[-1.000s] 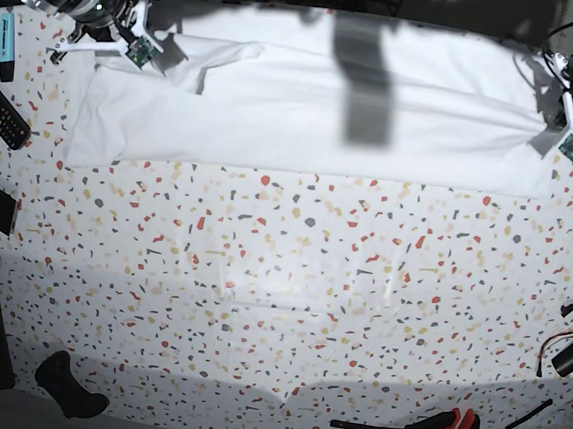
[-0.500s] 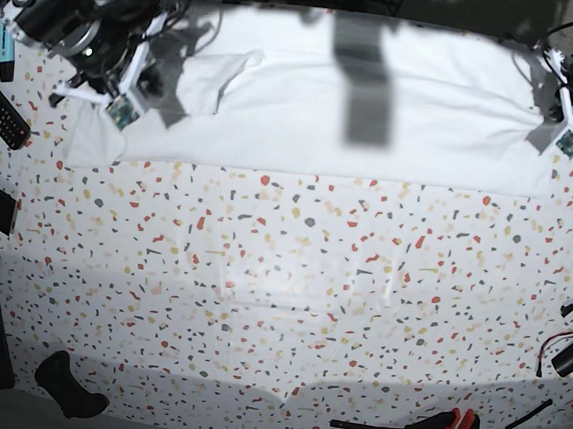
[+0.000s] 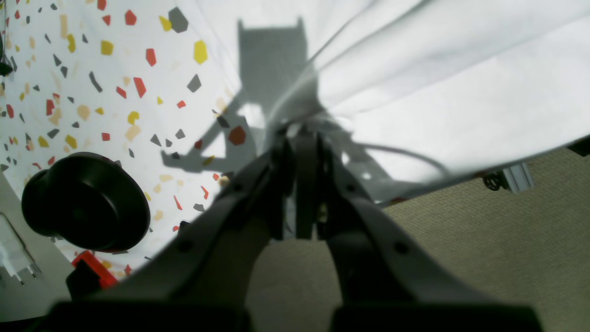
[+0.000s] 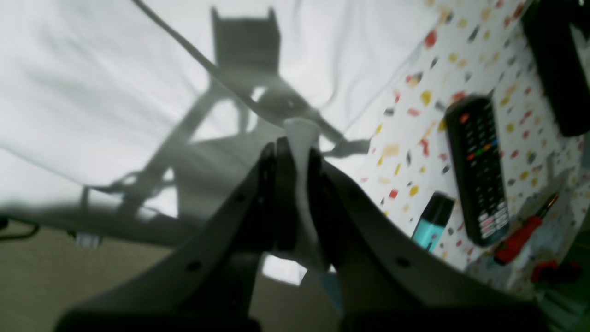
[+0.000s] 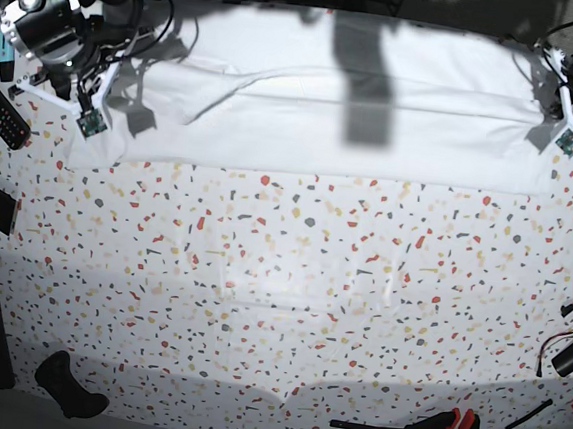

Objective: Fold the T-shirt properly
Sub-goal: 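Move both grippers to the two ends of the folded shirt band, then grasp the band ends and pull the shirt flat into a long strip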

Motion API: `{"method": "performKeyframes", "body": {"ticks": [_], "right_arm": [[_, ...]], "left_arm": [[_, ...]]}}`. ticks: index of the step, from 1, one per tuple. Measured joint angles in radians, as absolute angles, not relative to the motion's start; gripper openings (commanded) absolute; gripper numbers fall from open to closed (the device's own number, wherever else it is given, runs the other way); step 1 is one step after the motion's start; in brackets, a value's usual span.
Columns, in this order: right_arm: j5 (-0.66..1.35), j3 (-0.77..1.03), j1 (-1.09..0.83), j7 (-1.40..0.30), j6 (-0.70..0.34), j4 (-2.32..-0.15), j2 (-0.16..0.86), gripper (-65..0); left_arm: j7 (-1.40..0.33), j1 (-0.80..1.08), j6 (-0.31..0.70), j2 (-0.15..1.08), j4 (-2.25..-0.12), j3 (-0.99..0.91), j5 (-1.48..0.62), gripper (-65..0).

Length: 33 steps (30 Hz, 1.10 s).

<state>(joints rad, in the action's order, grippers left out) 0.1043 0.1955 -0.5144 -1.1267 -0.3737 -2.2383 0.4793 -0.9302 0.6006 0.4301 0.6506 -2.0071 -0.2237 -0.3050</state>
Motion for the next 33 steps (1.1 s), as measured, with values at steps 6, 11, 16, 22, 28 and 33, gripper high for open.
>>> {"method": "performKeyframes", "body": {"ticks": [6, 11, 16, 22, 28, 33], "right_arm": [[0.087, 0.195, -0.534, -1.124, -0.374, -2.238, 0.479, -65.0], [0.047, 0.196, -0.532, -1.125, -0.374, -2.238, 0.479, -45.1], [-0.058, 0.196, -0.532, -1.127, -0.373, -2.238, 0.48, -43.3], [-0.144, 0.196, -0.491, -1.119, -0.274, -2.238, 0.479, -43.4], [0.115, 0.196, -0.432, -0.932, -0.249, -2.238, 0.48, -43.4], [0.348, 0.188, -0.436, -0.936, -0.366, -2.238, 0.441, -43.4]], "left_arm": [[-0.95, 0.601, 0.43, 0.65, -2.007, -0.224, -0.309, -65.0], [-0.991, 0.601, 0.372, 0.651, -2.008, -0.224, -0.311, -48.4], [-1.039, 0.601, 0.296, 0.649, -2.008, -0.224, -0.228, -40.0], [-0.908, 0.6, 0.178, 0.649, -2.008, -0.224, -0.044, -40.0], [-0.843, 0.598, 0.165, 0.648, -2.084, -0.224, -0.177, -40.0], [-0.81, 0.598, 0.34, 0.575, -2.097, -0.225, -0.332, -40.0]]}}
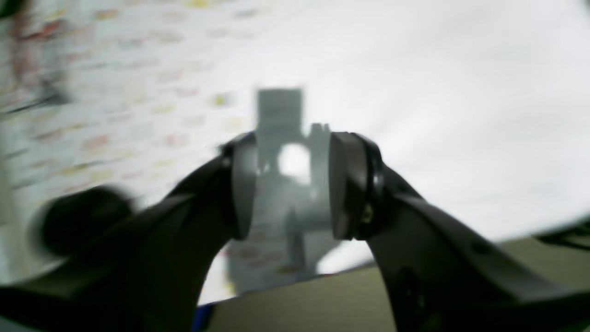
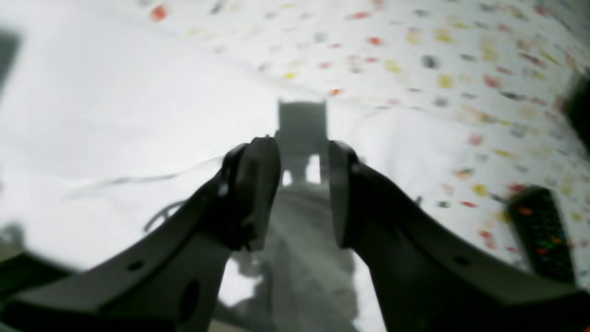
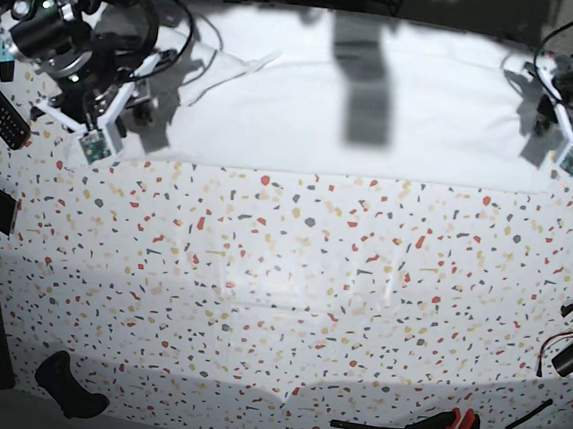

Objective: Fold the T-shirt properly
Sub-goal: 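Grasp the band ends and pull the shirt flat into a long strip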

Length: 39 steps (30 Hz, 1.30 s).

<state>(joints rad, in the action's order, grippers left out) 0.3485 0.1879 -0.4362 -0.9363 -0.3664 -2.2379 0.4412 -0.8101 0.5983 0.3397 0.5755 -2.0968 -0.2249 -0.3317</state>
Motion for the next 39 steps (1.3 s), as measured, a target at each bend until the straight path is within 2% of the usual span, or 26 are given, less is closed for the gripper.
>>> {"method": "performKeyframes", "body": {"ticks": [9, 14, 19, 22, 27, 39], "right_arm": [[0.368, 0.188, -0.485, -0.922, -0.503, -2.131, 0.353, -43.4], [0.368, 0.188, -0.471, -0.842, -0.508, -1.98, 0.348, -43.4], [0.37, 0.188, -0.426, -0.832, -0.509, -1.87, 0.348, -43.4], [0.371, 0.187, -0.346, -0.809, -0.508, -1.813, 0.344, -43.4], [0.368, 0.186, -0.191, -0.796, -0.506, -1.681, 0.346, -43.4], [0.392, -0.009, 0.08, -0.71, -0.51, -1.328, 0.351, -43.4]], "left_arm": [[-0.741, 0.571, 0.397, 0.358, -2.053, -0.228, -0.308, -40.0], [-0.762, 0.508, 0.397, 0.301, -1.964, -0.228, -0.289, -40.0], [-0.746, 0.434, 0.407, 0.295, -1.785, -0.22, -0.258, -40.1], [-0.701, 0.321, 0.449, 0.299, -1.641, -0.215, -0.236, -40.6], [-0.659, 0.177, 0.459, 0.3, -1.468, -0.217, -0.253, -42.1], [-0.659, 0.127, 0.461, 0.302, -1.414, -0.217, -0.255, -42.0]]}}
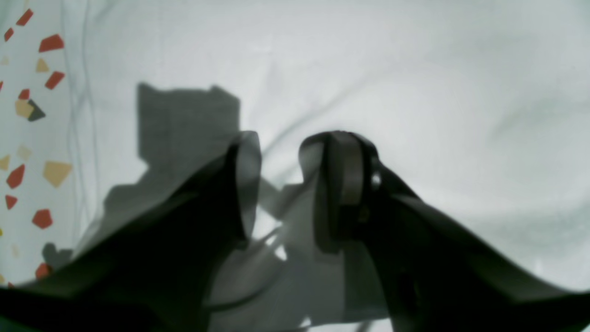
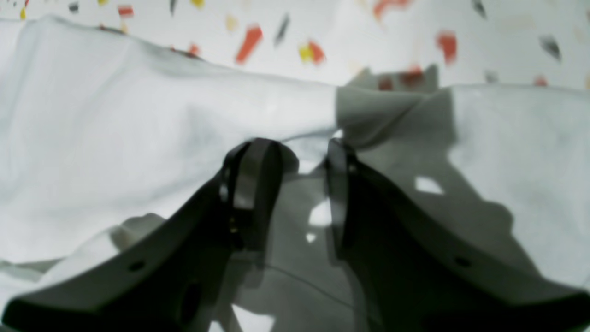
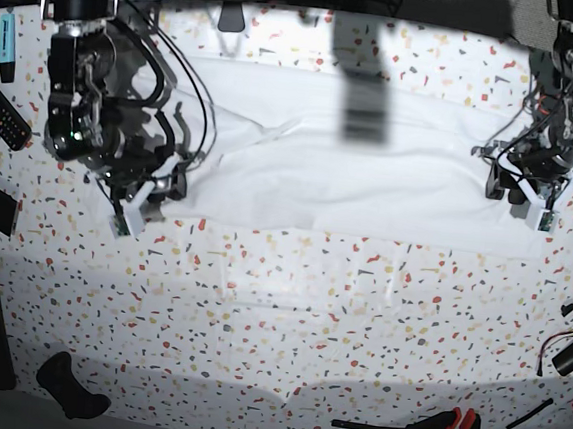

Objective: Fold the T-shirt properly
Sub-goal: 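Grasp the band ends and pull the shirt flat into a long strip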

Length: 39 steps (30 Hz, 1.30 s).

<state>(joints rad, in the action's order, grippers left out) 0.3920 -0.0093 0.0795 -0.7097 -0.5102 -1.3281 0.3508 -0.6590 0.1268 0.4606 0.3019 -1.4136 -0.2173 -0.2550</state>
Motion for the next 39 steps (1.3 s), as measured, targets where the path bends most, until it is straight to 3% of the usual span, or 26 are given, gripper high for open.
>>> {"method": "performKeyframes", "body": {"ticks": [13, 19, 25, 30, 39], "right_arm": [[0.367, -0.034, 0.232, -0.85, -0.521, -1.303, 0.307, -43.4], [0.361, -0.035, 0.243, -0.955, -0.563, -1.447, 0.305, -43.3], [0.361, -0.035, 0.243, -1.104, -0.574, -1.615, 0.305, -43.3], [0.374, -0.035, 0.232, -1.097, -0.581, -1.718, 0.305, -43.4], [0.419, -0.035, -0.05, -1.098, -0.657, -1.967, 0.308, -43.4]], "left_arm": [[-0.871, 0.034, 0.453, 0.448, -1.385, -0.209, -0.419, -41.0], [-1.034, -0.04, 0.438, 0.522, -1.38, -0.208, -0.527, -21.6], [-0.98, -0.085, 0.45, 0.581, -1.381, -0.208, -0.537, -21.2], [-0.88, -0.084, 0.464, 0.653, -1.354, -0.208, -0.557, -21.2], [-0.897, -0.083, 0.603, 0.7, -1.161, -0.207, -0.842, -21.2]]}}
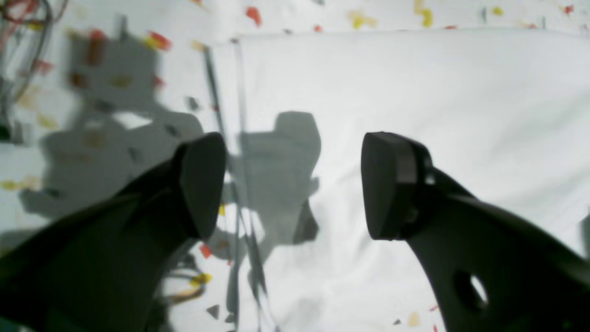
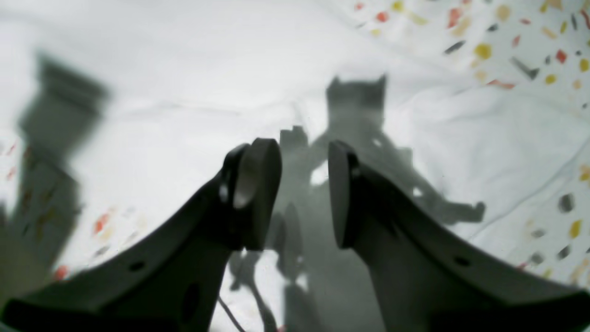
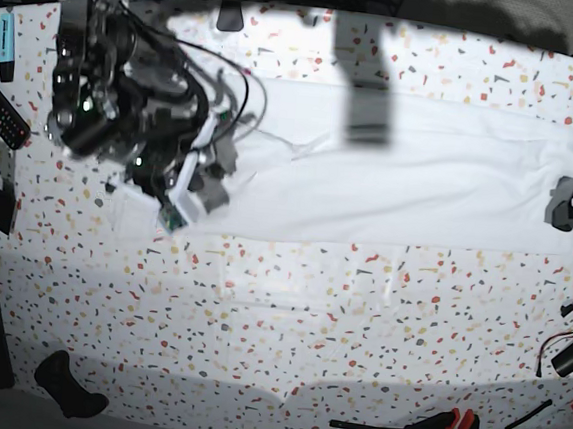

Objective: Fold the T-shirt properly
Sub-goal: 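Grasp the band ends and pull the shirt flat into a long strip, then grasp the strip end with the left gripper and lift it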

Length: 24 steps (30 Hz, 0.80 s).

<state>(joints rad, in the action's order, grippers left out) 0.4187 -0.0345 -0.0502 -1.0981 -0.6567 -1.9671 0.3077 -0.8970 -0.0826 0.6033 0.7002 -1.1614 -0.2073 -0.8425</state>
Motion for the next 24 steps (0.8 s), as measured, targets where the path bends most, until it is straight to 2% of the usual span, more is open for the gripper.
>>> {"method": "performKeyframes", "body": {"ticks": [3, 7, 15, 21, 24], "right_arm": [[0.42, -0.035, -0.169, -1.098, -0.659, -2.09, 0.308, -43.4], [0.419, -0.033, -0.326, -1.097, -0.663, -2.213, 0.309, -43.4], [0.418, -0.033, -0.587, -1.045, -0.678, -2.3, 0.31, -43.4], [0.419, -0.033, -0.661, -1.037, -0.682, -2.302, 0.31, -43.4], [0.419, -0.033, -0.662, -1.037, -0.682, -2.302, 0.31, -43.4]], "left_arm": [[-0.892, -0.083, 0.605, 0.699, -1.156, -0.207, -0.847, -21.2], [-0.794, -0.086, 0.582, 0.701, -1.156, -0.207, -0.697, -21.2], [-0.787, -0.088, 0.585, 0.7, -1.029, -0.207, -0.673, -21.2], [-0.809, -0.097, 0.682, 0.71, -0.862, -0.212, -0.891, -21.2], [-0.936, -0.097, 0.691, 0.712, -0.838, -0.215, -1.056, -21.2]]}}
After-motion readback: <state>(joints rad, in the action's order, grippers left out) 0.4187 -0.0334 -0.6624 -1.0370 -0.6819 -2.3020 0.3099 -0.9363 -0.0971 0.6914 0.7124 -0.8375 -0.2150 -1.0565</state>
